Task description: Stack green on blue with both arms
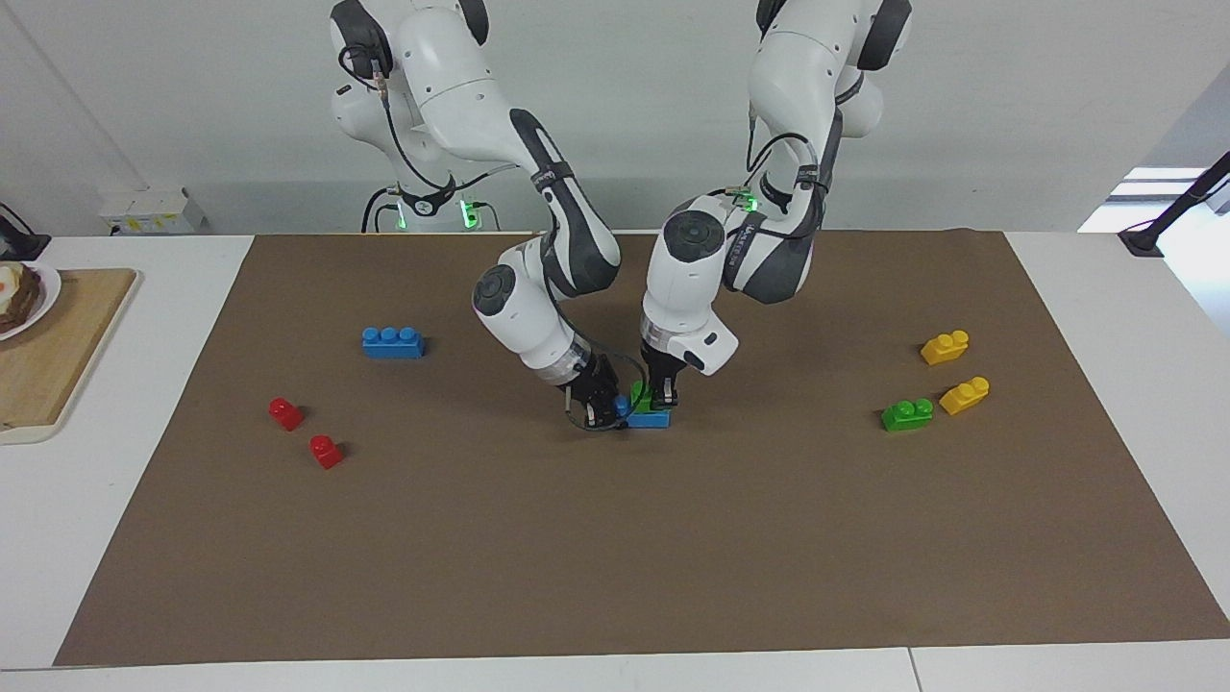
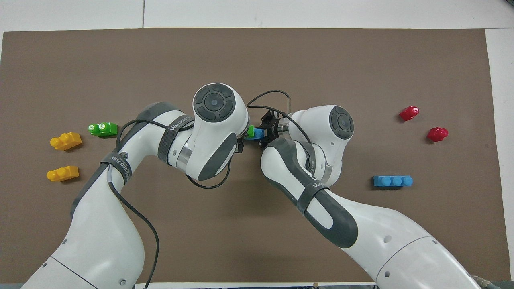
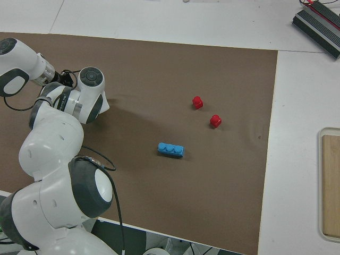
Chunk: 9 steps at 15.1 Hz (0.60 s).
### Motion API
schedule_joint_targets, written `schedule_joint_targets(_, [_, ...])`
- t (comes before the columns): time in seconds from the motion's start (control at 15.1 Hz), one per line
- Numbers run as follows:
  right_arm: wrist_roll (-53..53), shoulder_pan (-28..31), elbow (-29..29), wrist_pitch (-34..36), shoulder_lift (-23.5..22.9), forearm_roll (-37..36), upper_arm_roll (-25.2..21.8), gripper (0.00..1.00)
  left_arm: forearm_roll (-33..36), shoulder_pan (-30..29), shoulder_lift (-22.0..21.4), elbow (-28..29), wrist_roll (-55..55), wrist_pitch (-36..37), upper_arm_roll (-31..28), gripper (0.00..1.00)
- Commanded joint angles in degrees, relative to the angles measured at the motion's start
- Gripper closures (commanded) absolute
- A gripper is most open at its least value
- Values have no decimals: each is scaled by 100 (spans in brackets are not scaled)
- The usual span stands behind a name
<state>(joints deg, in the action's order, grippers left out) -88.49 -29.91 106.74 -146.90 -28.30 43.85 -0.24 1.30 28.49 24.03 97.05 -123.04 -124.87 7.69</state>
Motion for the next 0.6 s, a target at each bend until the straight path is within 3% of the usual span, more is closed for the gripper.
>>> schedule_joint_targets(0.0, [60, 21, 338, -269, -44, 28, -73, 100, -33, -45, -153, 341, 149, -72, -83, 100])
schedule_joint_targets(0.07, [60, 21, 338, -269, -44, 28, -73, 100, -24, -45, -153, 393, 158, -125, -92, 100])
schedule_joint_targets(0.13, [60, 21, 347, -269, -44, 28, -73, 100, -24, -45, -161, 472, 184, -195, -92, 89])
schedule_joint_targets(0.2, [60, 21, 338, -269, -44, 28, -73, 100, -24, -45, -170, 516, 280, -222, -92, 57])
schedule_joint_targets(0.26, [60, 21, 347, -278, -44, 28, -73, 100, -24, -45, -170, 508, 289, -204, -92, 1])
schedule_joint_targets(0.53, [52, 12, 347, -331, -44, 28, -73, 100, 2, -45, -170, 447, 307, -108, -101, 0])
